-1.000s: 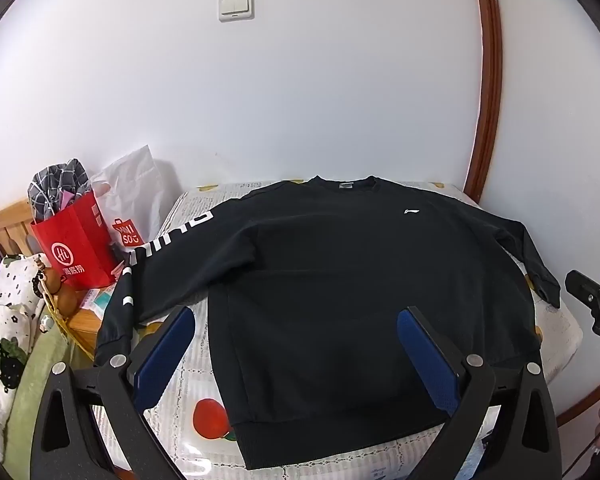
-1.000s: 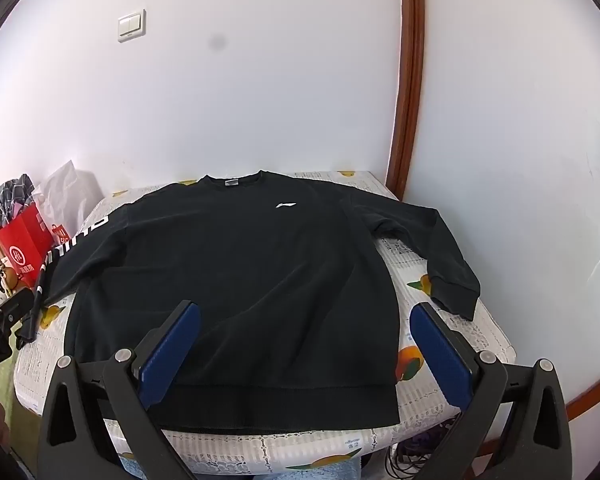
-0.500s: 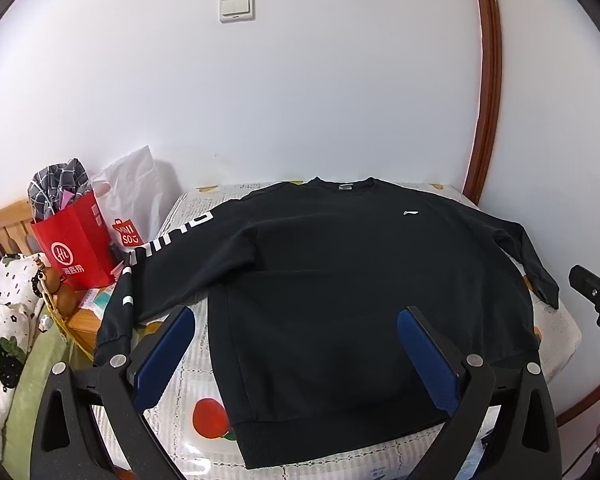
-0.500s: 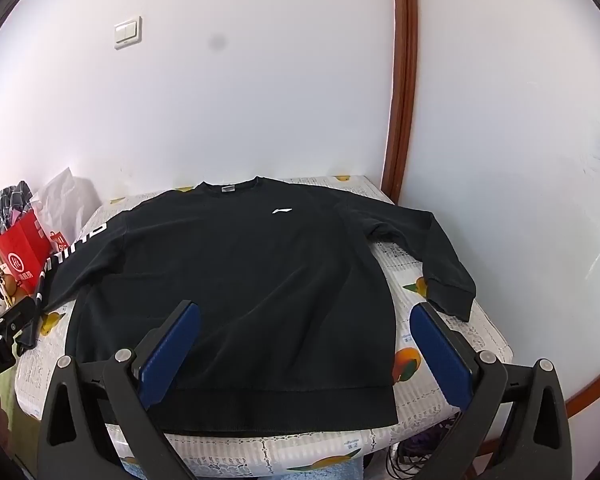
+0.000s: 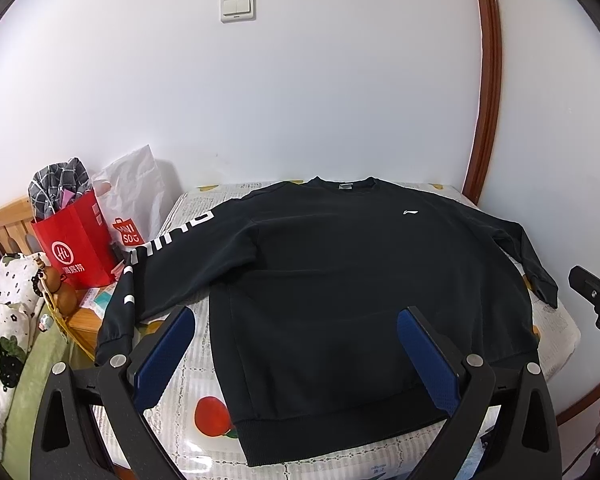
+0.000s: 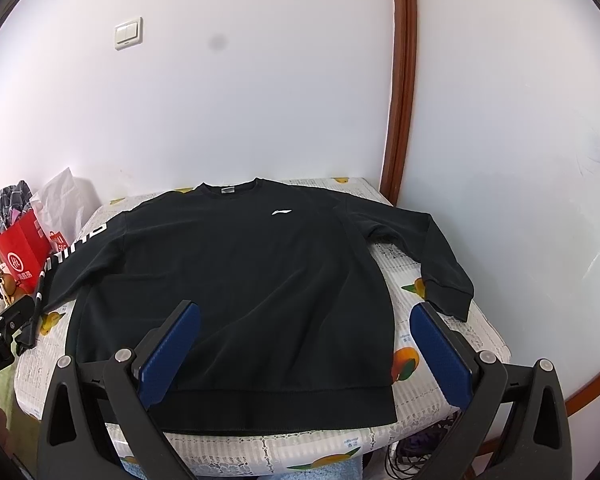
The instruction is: Fold small clothes
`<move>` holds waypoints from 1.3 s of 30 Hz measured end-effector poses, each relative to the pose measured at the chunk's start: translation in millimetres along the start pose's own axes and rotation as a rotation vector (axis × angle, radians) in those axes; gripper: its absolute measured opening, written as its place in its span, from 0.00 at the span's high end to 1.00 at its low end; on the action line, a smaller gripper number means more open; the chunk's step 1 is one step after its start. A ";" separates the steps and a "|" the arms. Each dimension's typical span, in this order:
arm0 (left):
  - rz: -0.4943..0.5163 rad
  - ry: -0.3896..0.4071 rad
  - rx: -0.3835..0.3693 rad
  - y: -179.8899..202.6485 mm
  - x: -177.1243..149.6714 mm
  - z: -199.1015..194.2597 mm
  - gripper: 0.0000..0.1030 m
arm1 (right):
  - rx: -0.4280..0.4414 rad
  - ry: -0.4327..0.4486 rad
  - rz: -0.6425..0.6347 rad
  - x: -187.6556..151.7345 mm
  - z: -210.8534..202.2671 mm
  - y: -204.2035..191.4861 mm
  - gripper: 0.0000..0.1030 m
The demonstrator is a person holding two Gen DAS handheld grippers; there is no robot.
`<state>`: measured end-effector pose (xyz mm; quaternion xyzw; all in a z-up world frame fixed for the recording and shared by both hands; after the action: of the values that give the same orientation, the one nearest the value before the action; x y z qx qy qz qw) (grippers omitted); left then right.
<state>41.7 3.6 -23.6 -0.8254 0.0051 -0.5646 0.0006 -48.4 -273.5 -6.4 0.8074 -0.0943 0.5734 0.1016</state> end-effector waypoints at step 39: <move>0.003 0.003 0.000 0.9 -1.5 -5.1 0.01 | -0.007 0.001 0.005 1.6 -4.2 -0.3 0.00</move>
<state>36.4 2.8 -23.1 -0.8244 0.0062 -0.5660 0.0015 -51.6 -272.1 -3.6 0.8066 -0.0984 0.5737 0.1030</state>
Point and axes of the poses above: each gripper's, at about its wrist camera, not at the fingertips, and z roughly the way its jaws point, y to its right, x to its top, the point moved 5 cm from there along z, roughly the way its jaws point, and after that the axes turned 15 degrees about y, right-handed, at the moved point
